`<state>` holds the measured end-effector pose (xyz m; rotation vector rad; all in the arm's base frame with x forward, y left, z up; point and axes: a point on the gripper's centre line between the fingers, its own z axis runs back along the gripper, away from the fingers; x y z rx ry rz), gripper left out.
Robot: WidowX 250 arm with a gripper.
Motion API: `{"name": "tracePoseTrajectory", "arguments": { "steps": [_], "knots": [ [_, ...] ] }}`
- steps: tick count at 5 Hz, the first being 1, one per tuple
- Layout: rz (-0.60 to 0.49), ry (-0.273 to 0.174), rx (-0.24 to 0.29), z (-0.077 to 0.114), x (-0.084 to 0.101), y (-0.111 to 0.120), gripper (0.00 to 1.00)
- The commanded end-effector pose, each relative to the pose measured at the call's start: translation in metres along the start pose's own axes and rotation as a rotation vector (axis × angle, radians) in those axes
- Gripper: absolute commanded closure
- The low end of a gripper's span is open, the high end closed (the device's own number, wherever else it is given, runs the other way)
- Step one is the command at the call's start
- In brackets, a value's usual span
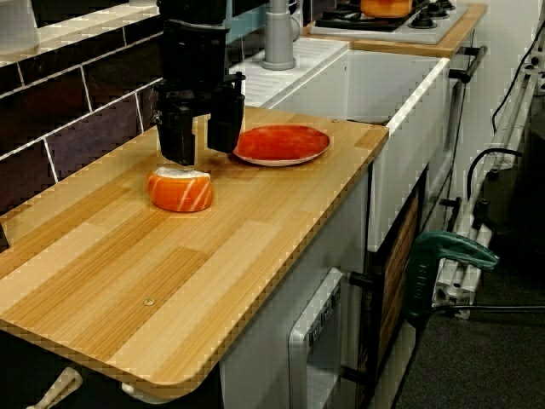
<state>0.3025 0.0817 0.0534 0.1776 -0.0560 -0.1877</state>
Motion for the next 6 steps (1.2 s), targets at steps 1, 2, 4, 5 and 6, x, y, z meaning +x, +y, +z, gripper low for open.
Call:
{"name": "tracePoseTrajectory", "arguments": {
  "steps": [1, 2, 4, 5, 6],
  "knots": [
    [0.002, -0.016, 0.018, 0.0044, 0.0017, 0.0028, 0.0],
    [0.003, -0.013, 0.014, 0.0028, 0.0032, 0.0034, 0.0],
    [0.022, -0.003, 0.005, 0.0011, 0.0057, 0.0025, 0.0],
    [0.024, 0.017, -0.033, 0.004, 0.0085, 0.0007, 0.0],
    [0.021, 0.022, -0.05, 0.0062, 0.0082, -0.0034, 0.0]
  ]
}}
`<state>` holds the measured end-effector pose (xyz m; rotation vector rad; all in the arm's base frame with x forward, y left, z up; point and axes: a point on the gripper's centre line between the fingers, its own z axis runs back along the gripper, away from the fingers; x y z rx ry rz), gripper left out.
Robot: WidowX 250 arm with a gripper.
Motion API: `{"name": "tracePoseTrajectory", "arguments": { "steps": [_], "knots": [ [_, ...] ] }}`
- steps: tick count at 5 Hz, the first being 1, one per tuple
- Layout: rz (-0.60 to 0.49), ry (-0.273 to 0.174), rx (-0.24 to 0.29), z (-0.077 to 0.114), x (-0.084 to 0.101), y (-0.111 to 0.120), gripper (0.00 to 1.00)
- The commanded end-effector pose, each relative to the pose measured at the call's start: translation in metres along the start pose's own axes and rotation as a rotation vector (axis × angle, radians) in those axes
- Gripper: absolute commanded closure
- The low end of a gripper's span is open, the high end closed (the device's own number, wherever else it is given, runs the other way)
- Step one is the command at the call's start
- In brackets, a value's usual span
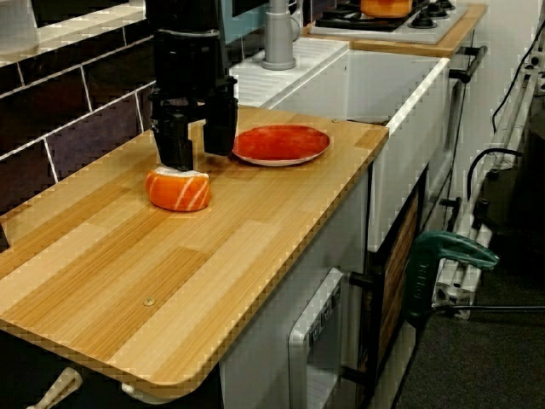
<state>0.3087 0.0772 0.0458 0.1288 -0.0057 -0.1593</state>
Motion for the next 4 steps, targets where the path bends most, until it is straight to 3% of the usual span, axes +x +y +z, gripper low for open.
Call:
{"name": "tracePoseTrajectory", "arguments": {
  "steps": [1, 3, 4],
  "knots": [
    [-0.006, -0.018, -0.003, 0.0105, 0.0017, -0.0019, 0.0],
    [-0.013, -0.013, 0.006, 0.0063, 0.0007, -0.0069, 0.0],
    [-0.013, -0.024, -0.008, 0.0145, -0.0005, -0.0052, 0.0]
  ]
}}
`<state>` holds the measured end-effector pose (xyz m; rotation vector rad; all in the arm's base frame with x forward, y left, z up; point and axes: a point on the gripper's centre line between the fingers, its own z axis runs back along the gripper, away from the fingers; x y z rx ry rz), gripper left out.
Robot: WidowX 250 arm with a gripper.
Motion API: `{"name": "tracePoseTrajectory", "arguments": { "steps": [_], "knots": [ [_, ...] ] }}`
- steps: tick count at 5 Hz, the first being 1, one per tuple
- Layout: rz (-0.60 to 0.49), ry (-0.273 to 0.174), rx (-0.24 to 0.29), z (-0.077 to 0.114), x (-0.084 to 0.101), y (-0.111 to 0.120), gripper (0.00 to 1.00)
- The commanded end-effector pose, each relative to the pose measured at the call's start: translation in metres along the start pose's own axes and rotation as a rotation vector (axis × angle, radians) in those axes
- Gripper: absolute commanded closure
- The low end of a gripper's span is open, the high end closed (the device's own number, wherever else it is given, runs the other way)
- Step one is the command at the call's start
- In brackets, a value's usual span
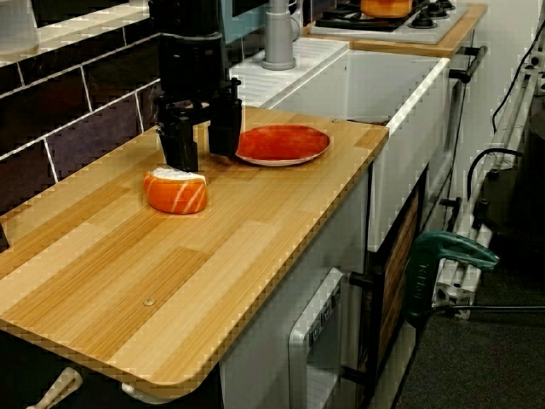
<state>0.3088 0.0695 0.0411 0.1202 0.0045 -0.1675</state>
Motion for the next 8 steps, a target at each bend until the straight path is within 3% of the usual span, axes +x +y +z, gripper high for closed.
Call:
{"name": "tracePoseTrajectory", "arguments": {
  "steps": [1, 3, 7, 8],
  "knots": [
    [-0.002, -0.039, -0.007, 0.024, -0.003, 0.006, 0.0],
    [-0.011, -0.037, 0.001, 0.024, -0.005, 0.012, 0.0],
    [-0.016, -0.047, -0.033, 0.041, -0.009, 0.021, 0.0],
    [-0.017, -0.032, -0.024, 0.034, -0.007, 0.023, 0.0]
  ]
}}
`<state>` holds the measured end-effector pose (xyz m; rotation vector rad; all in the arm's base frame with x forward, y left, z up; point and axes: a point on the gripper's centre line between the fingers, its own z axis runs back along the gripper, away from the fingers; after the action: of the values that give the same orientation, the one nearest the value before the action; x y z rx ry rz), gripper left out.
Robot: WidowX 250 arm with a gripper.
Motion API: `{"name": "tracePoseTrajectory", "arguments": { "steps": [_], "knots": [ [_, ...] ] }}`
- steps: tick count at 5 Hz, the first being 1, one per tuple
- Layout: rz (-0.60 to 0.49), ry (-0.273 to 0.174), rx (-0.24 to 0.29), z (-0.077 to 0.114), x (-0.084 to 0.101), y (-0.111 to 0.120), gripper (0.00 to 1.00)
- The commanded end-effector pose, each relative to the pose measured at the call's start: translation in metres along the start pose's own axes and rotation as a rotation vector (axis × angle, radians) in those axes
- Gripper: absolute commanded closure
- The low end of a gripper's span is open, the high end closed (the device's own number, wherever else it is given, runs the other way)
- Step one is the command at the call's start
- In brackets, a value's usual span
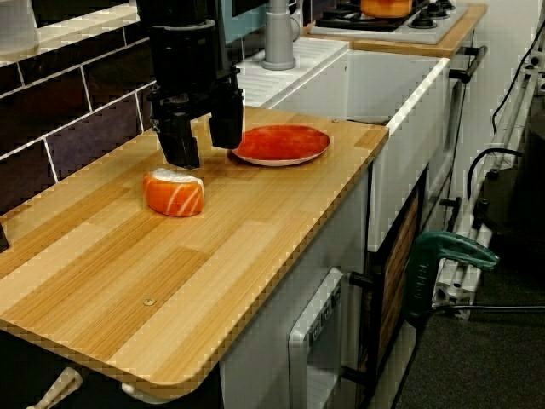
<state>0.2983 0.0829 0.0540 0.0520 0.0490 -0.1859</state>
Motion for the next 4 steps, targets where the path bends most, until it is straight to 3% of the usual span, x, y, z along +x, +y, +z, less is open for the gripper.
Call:
{"name": "tracePoseTrajectory", "arguments": {
  "steps": [1, 4],
  "knots": [
    [0.001, -0.064, 0.05, 0.0208, 0.0062, 0.0095, 0.0],
    [-0.008, -0.05, 0.056, 0.0125, 0.0088, 0.0086, 0.0]
  ]
}}
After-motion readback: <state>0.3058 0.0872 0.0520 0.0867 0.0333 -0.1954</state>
